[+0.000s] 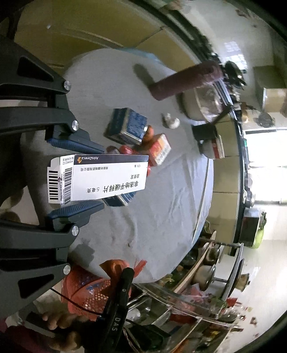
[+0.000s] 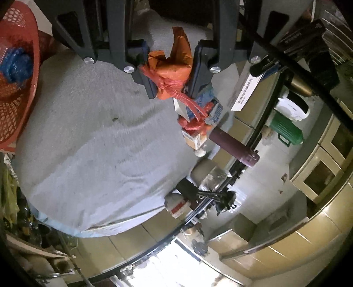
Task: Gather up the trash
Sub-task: 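Carry white box and orange mesh bag into red basket and open both tools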
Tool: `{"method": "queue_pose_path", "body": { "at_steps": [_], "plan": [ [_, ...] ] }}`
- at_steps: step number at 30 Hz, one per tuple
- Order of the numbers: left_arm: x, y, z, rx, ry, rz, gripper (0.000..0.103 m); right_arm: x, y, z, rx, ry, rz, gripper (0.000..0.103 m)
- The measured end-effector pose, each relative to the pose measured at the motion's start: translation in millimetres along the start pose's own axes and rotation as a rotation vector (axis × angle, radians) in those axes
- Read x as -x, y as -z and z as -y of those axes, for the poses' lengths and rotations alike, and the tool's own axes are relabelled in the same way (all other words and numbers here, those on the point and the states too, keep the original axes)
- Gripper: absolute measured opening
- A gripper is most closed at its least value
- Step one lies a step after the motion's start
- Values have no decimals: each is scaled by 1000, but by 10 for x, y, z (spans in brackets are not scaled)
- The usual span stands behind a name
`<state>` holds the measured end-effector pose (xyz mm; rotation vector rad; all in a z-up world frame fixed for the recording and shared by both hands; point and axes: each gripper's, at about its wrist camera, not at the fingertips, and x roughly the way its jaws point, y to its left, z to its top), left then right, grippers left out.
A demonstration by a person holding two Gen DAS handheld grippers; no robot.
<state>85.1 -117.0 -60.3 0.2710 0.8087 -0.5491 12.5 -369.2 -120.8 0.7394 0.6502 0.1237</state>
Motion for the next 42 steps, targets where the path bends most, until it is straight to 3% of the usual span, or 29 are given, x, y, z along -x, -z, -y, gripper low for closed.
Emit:
{"method": "queue_pose_path", "body": {
  "at_steps": [17,33,42],
  "plan": [
    [27,-221,774,-185,-46,26,45,677,29,212,31,40,103,32],
    [-38,-314,1567,-361,25,54,45,1327,52,702,-62,104,214,32],
    [-144,-308,2115,-475,101,74,45,1679,153,1186,-198,165,266,32]
  ]
}}
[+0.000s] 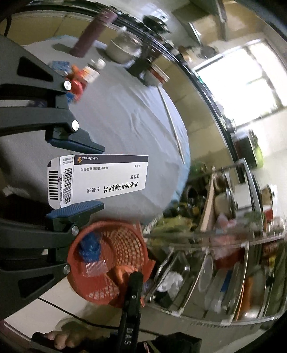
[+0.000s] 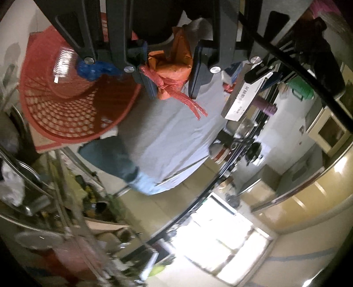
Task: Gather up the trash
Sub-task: 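Carry white box and orange mesh bag into red basket and open both tools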
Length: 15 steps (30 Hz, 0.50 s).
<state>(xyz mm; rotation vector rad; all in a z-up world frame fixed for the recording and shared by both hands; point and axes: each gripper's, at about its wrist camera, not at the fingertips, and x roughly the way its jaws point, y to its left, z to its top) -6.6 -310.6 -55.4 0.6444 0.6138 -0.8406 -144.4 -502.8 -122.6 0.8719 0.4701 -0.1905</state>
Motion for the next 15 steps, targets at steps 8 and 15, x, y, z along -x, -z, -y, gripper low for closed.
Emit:
{"method": "queue_pose_path", "body": {
  "at_steps": [8,15],
  "plan": [
    [-174,-161,543,-104,77,10,45,220,-36,431,-90,67,42,32],
    [-288,-231,835,-162,124,-11,45,354,-68,672,-138,104,68,32]
  ]
}}
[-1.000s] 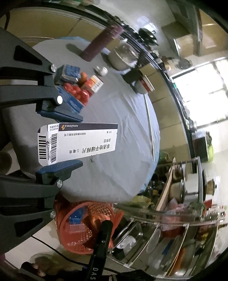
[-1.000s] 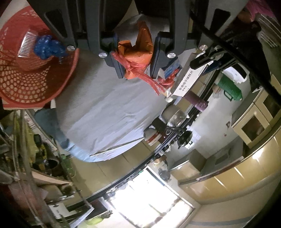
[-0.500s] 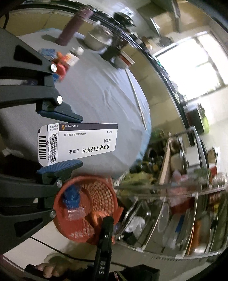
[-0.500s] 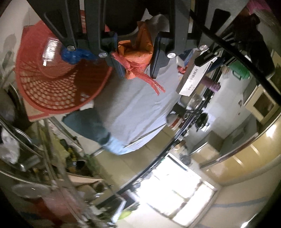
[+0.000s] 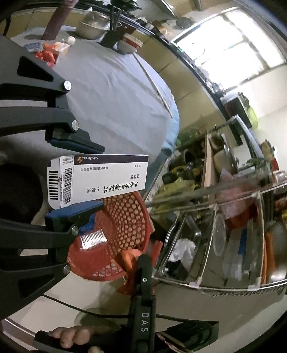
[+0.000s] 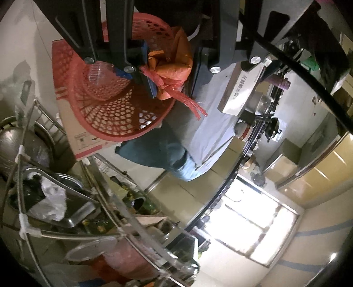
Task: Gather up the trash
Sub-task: 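Carry white box and orange mesh bag into red basket and open both tools, then bring both open tools back over the table toward the blue boxes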
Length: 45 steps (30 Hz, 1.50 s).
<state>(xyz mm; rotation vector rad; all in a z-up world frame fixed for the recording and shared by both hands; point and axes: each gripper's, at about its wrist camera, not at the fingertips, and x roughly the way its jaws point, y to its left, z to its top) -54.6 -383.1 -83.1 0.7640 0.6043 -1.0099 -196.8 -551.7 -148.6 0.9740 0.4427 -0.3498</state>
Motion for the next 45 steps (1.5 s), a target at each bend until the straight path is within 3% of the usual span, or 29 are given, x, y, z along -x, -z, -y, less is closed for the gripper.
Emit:
{"method": "queue_pose_path", "body": {
  "at_steps": [8,15,16,17,18,25,30,38,45],
  "plan": [
    [-197,-80,198,-7,124,-53,46,95,-37,203,-55,41,21,34],
    [-456,-66,150,86,298,-119,48,-46,-83,319,-147,-7,6,35],
    [-482,-53,126,101,315,-126,51,-68,-84,322,-158,-13,0,40],
    [-503,-39,87,118,330,-135,51,-91,-85,316,-169,-5,-2,54],
    [-501,-24,59,127,323,-138,52,-90,-79,299,-175,2,6,58],
    [-212,123,-353,180,217,-86,60,37,-102,-6,-84,8,41,58],
    [45,275,-700,224,62,-65,63,-45,-42,-331,-30,-1,19,58],
    [518,771,-1416,332,-207,-65,67,-424,243,-1183,115,-59,-82,58],
    [868,1183,-1916,435,-326,-67,67,-775,601,-1802,220,-114,-186,59]
  ]
}}
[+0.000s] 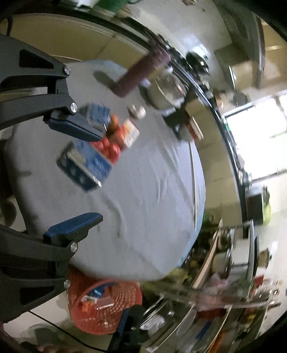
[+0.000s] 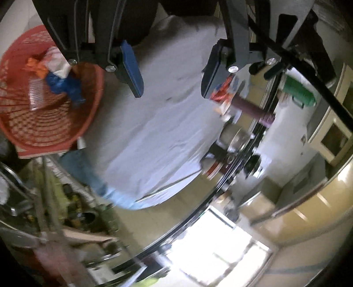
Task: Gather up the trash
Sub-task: 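Bring both open tools back over the table toward the blue boxes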
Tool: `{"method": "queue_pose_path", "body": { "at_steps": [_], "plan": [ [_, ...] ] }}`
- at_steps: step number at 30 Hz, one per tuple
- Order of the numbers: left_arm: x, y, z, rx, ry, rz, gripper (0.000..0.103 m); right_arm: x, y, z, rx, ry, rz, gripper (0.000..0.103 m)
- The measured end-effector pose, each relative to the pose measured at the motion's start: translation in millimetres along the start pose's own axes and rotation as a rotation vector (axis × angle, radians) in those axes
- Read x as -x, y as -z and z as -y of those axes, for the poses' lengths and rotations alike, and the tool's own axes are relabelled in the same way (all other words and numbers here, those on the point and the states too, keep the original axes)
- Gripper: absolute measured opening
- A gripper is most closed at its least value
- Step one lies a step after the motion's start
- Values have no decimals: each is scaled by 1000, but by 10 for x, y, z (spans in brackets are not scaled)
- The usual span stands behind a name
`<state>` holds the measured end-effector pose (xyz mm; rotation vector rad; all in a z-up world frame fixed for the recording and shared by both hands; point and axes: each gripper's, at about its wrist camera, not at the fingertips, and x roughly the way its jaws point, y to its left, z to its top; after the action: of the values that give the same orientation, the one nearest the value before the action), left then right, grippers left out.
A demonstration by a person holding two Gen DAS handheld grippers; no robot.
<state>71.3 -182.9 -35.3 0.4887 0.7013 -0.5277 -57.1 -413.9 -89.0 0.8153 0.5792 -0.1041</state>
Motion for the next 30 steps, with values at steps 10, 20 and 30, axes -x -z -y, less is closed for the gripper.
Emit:
{"method": "queue_pose_path", "body": {
  "at_steps": [10,20,30],
  "plan": [
    [205,133,-452,95,-56,22,68,-263,89,-602,108,-67,-82,59],
    [318,206,-653,152,-110,12,69,-322,-15,-1026,188,-157,-101,59],
    [363,205,-759,162,-151,13,69,-450,-34,-1214,217,-207,-123,59]
  ]
}}
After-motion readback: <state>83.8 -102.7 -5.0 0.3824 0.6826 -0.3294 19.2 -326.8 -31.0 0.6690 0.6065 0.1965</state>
